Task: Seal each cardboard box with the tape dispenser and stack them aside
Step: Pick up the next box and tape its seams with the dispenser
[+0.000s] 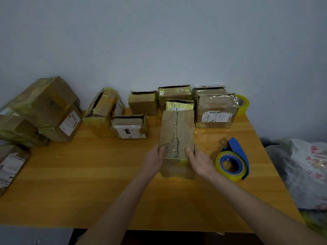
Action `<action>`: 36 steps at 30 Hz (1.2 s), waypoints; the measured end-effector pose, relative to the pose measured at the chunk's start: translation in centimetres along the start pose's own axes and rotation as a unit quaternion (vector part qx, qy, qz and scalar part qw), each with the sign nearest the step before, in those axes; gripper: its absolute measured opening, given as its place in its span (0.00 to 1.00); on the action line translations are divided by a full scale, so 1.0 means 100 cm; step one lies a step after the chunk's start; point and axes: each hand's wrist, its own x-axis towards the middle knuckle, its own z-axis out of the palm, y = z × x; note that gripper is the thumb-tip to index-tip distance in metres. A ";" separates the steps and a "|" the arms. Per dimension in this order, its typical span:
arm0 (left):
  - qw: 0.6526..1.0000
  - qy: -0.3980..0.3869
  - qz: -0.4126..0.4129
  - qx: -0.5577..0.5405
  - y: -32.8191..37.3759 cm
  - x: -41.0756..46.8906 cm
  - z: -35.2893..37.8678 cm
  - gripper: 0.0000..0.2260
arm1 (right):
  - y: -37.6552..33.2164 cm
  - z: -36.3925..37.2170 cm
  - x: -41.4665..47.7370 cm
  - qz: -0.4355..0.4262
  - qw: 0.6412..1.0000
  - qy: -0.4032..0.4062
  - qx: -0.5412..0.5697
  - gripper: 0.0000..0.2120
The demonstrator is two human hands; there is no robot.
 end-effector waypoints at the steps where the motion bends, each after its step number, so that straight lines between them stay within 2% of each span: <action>1: 1.000 -0.001 0.005 0.011 -0.002 0.002 -0.008 0.19 | -0.003 0.005 -0.007 -0.003 1.000 -0.014 0.008 0.29; 3: 0.992 0.017 0.032 0.123 -0.006 0.006 -0.022 0.24 | -0.009 0.020 -0.022 -0.027 0.998 -0.064 0.009 0.24; 5: 0.960 -0.011 0.065 0.270 -0.003 0.005 -0.027 0.33 | -0.011 0.023 -0.028 -0.048 0.997 -0.056 -0.016 0.17; 7: 0.932 -0.064 0.085 0.345 0.002 -0.003 -0.024 0.46 | -0.010 0.006 -0.018 -0.053 0.998 0.020 -0.033 0.13; 8: 0.918 -0.085 0.095 0.376 0.001 -0.007 -0.021 0.49 | -0.008 -0.007 -0.010 -0.063 0.995 0.066 -0.034 0.10; 10: 0.899 -0.103 0.107 0.411 -0.003 -0.011 -0.017 0.47 | -0.007 -0.032 0.005 -0.086 0.986 0.134 -0.053 0.03; 12: 0.886 -0.119 0.128 0.430 -0.009 -0.010 -0.024 0.41 | -0.005 -0.048 0.026 -0.094 0.979 0.141 -0.110 0.20; 14: 0.863 -0.139 0.188 0.448 -0.018 -0.006 -0.034 0.38 | -0.008 -0.059 0.043 -0.094 0.978 0.106 -0.151 0.35; 16: 0.833 -0.159 0.256 0.464 -0.027 -0.002 -0.047 0.37 | -0.013 -0.064 0.057 -0.111 0.977 0.048 -0.174 0.44; 18: 0.821 -0.156 0.293 0.464 -0.038 0.000 -0.060 0.35 | -0.015 -0.062 0.066 -0.119 0.972 -0.024 -0.201 0.47; 20: 0.840 -0.122 0.264 0.457 -0.044 -0.004 -0.065 0.32 | -0.015 -0.056 0.069 -0.107 0.967 -0.067 -0.221 0.41; 22: 0.870 -0.049 0.203 0.446 -0.044 -0.013 -0.058 0.30 | -0.015 -0.053 0.067 -0.089 0.959 -0.045 -0.265 0.35; 23: 0.900 -0.005 0.164 0.405 -0.041 -0.019 -0.050 0.31 | -0.014 -0.053 0.064 -0.076 0.950 -0.024 -0.301 0.33; 25: 0.974 0.063 0.055 0.211 -0.023 -0.032 -0.032 0.31 | -0.010 -0.054 0.055 -0.054 0.928 0.018 -0.368 0.30; 26: 0.995 0.060 -0.002 0.080 -0.011 -0.037 -0.024 0.32 | -0.007 -0.054 0.051 -0.046 0.923 0.031 -0.382 0.30; 28: 0.989 -0.016 -0.059 -0.137 0.012 -0.043 -0.009 0.37 | -0.001 -0.053 0.044 -0.028 0.930 0.023 -0.365 0.29; 29: 0.982 -0.043 -0.047 -0.177 0.021 -0.044 -0.002 0.38 | 0.001 -0.052 0.040 -0.016 0.941 0.006 -0.339 0.28; 30: 0.984 -0.063 -0.020 -0.168 0.029 -0.042 0.002 0.38 | 0.002 -0.050 0.036 -0.008 0.950 -0.009 -0.312 0.27; 33: 0.995 -0.075 0.051 -0.037 0.040 -0.027 0.005 0.32 | 0.001 -0.045 0.026 -0.013 0.966 -0.006 -0.260 0.24; 36: 0.993 -0.098 0.070 0.017 0.038 -0.017 0.006 0.27 | 0.006 -0.045 0.022 -0.018 0.976 -0.004 -0.215 0.24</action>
